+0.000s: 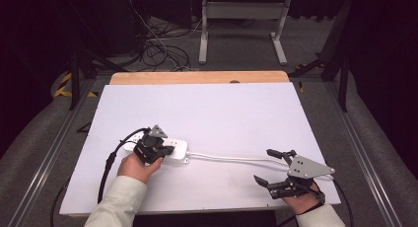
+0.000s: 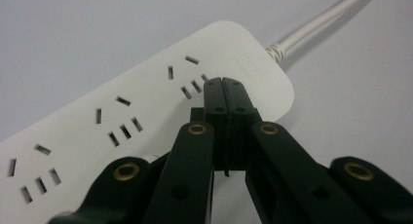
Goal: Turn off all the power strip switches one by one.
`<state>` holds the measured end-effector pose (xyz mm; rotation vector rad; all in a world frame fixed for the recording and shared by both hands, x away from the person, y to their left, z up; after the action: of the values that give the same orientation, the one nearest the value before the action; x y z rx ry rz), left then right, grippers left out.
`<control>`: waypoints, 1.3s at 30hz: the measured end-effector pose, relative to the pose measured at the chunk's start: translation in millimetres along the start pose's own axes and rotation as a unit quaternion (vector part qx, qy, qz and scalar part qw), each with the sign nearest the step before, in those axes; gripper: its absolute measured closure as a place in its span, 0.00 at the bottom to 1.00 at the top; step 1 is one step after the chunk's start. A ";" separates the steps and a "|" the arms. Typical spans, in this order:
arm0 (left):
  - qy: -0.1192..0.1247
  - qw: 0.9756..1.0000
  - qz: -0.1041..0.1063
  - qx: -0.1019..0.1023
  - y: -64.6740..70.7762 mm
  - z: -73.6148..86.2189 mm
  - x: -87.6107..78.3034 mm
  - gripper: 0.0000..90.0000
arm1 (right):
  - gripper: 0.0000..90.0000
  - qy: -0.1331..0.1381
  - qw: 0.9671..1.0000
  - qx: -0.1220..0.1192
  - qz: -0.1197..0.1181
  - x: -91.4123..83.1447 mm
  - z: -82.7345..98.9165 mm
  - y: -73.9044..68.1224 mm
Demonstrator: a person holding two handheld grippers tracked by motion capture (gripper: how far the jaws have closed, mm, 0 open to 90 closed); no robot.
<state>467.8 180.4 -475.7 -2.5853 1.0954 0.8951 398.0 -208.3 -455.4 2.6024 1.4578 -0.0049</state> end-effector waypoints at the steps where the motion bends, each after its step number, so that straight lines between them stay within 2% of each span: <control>1: 0.001 1.000 -0.001 0.001 0.1 0.0 0.0 1.00 | 0.14 0.000 1.000 0.000 0.000 0.0 0.0 0.0; 3: 0.000 1.000 -0.002 -0.002 0.3 -0.8 -0.2 1.00 | 0.14 0.000 1.000 -0.001 0.001 -0.3 -0.1 -0.2; 5: 0.008 1.000 -0.019 0.006 0.5 -2.3 -3.2 1.00 | 0.14 0.001 1.000 0.000 0.002 -0.6 -0.2 0.0; 7: 0.032 0.999 -0.027 0.013 0.2 -4.8 -8.9 1.00 | 0.14 0.002 1.000 0.001 0.002 -0.7 -0.2 0.4; 10: 0.067 0.997 -0.035 0.004 0.0 -12.1 -21.6 1.00 | 0.14 0.002 1.000 0.001 0.002 -0.6 0.0 0.7; 13: 0.062 0.997 -0.036 0.012 -1.1 -11.4 -25.9 1.00 | 0.14 0.001 1.000 0.001 0.002 -0.2 0.3 1.1; 18: 0.061 0.997 -0.038 0.008 -3.4 -10.7 -31.2 1.00 | 0.14 0.002 1.000 0.001 0.002 -0.9 0.0 0.6; 23: 0.035 0.998 -0.055 0.022 -9.6 -5.1 -32.9 1.00 | 0.14 0.001 1.000 0.002 0.000 -0.3 0.4 0.7; 29: 0.030 0.998 -0.053 0.012 -15.8 0.5 -36.8 1.00 | 0.14 0.001 1.000 0.003 0.000 -0.4 0.7 1.5; 36: 0.024 0.999 -0.045 -0.003 -20.5 6.4 -31.0 1.00 | 0.14 0.000 1.000 0.006 0.000 -0.2 1.2 1.8; 39: 0.019 0.999 -0.044 -0.001 -21.7 7.6 -29.2 1.00 | 0.14 -0.001 1.000 0.006 -0.001 0.1 1.3 2.0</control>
<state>463.7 215.9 -465.4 -2.6395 0.9830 0.8316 399.8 -209.4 -456.5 2.6103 1.4642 -0.0155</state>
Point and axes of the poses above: each handheld gripper's, and its own axes: x roughly forward along the jaws, z roughly out of its underside, y roughly to its right, the point moved 3 cm from there along x, roughly forward along the jaws, and after that the axes turned 15 degrees about y, right-handed, at the moved point
